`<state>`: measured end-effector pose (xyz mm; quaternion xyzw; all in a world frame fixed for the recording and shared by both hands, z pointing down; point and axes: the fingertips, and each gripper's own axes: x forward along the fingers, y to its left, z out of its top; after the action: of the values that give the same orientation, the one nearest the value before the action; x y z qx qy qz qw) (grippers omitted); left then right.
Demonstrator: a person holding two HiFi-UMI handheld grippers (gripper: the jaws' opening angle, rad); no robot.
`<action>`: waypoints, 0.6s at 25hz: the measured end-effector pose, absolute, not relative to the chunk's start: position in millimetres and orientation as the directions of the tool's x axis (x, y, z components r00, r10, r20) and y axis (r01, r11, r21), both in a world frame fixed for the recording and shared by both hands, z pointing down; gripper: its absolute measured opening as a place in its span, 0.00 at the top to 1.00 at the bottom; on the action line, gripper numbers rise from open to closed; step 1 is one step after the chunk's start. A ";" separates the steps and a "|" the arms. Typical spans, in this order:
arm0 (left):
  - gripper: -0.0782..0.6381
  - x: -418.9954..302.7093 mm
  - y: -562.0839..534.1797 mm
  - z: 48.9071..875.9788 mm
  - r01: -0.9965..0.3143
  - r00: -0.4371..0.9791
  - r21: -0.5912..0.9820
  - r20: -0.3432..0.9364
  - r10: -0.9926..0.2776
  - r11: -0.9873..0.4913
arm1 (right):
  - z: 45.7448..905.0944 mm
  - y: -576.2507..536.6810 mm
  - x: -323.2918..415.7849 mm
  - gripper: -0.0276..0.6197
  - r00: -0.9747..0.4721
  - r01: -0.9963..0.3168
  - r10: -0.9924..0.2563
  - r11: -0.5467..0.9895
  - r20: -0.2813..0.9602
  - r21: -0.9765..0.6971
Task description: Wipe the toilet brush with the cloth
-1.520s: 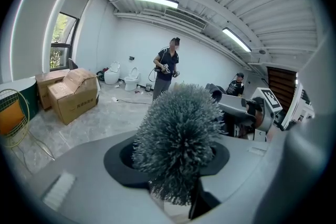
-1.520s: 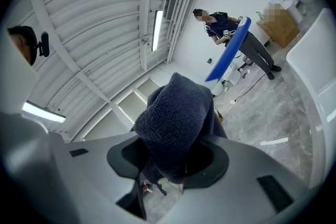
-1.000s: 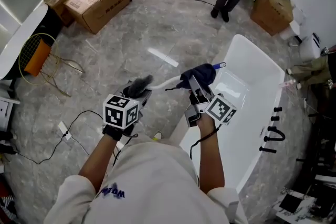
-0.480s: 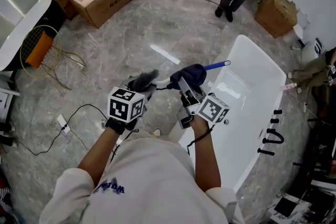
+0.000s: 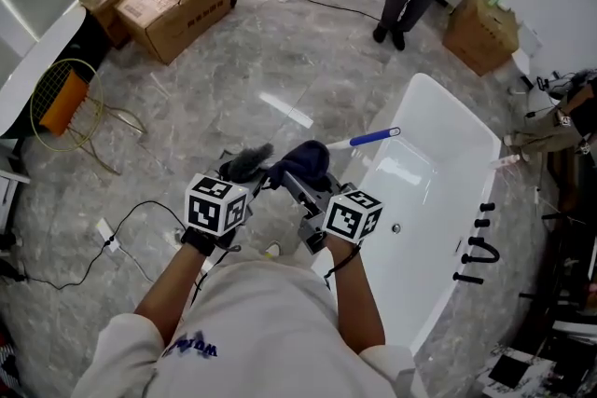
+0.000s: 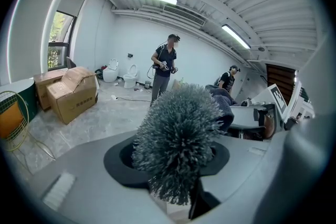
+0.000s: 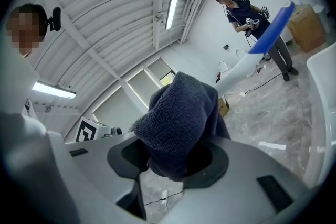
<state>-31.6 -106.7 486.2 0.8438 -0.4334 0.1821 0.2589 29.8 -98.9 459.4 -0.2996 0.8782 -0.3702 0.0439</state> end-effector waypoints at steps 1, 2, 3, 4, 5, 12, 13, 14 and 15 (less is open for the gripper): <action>0.63 -32.2 -106.1 486.8 -0.826 0.558 0.278 0.533 -0.636 -0.491 | 460.2 -99.1 30.3 0.69 -0.817 -0.494 -0.557 0.545 0.147 -0.677; 0.63 -32.4 -105.6 487.0 -0.826 0.557 0.275 0.535 -0.635 -0.492 | 460.7 -100.1 31.6 0.68 -0.816 -0.496 -0.559 0.543 0.150 -0.677; 0.63 -32.3 -105.4 486.9 -0.827 0.555 0.272 0.537 -0.635 -0.492 | 460.8 -101.6 33.5 0.67 -0.813 -0.500 -0.562 0.541 0.152 -0.677; 0.63 -31.6 -105.4 486.4 -0.827 0.555 0.270 0.538 -0.635 -0.494 | 460.4 -103.9 36.5 0.64 -0.809 -0.505 -0.568 0.537 0.152 -0.676; 0.63 -30.4 -105.8 485.6 -0.826 0.555 0.269 0.538 -0.634 -0.495 | 459.2 -107.0 40.9 0.63 -0.803 -0.509 -0.577 0.531 0.150 -0.677; 0.63 -38.5 -103.3 489.0 -0.820 0.566 0.285 0.534 -0.629 -0.496 | 456.2 -125.2 64.0 0.48 -0.739 -0.559 -0.658 0.479 0.145 -0.677; 0.63 -41.1 -101.1 490.3 -0.818 0.569 0.287 0.533 -0.626 -0.499 | 455.8 -125.7 65.6 0.51 -0.729 -0.562 -0.670 0.469 0.140 -0.681; 0.63 -43.3 -99.1 491.3 -0.814 0.574 0.292 0.531 -0.623 -0.502 | 455.4 -125.8 66.9 0.52 -0.721 -0.564 -0.680 0.461 0.136 -0.685; 0.63 -45.0 -97.2 492.2 -0.811 0.580 0.297 0.528 -0.620 -0.505 | 455.1 -125.8 68.1 0.53 -0.714 -0.566 -0.688 0.456 0.132 -0.687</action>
<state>-45.0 -97.2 492.2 0.8485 -0.4216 0.1800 0.2645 68.1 -125.8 455.1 -0.3691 0.8491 -0.3686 0.0826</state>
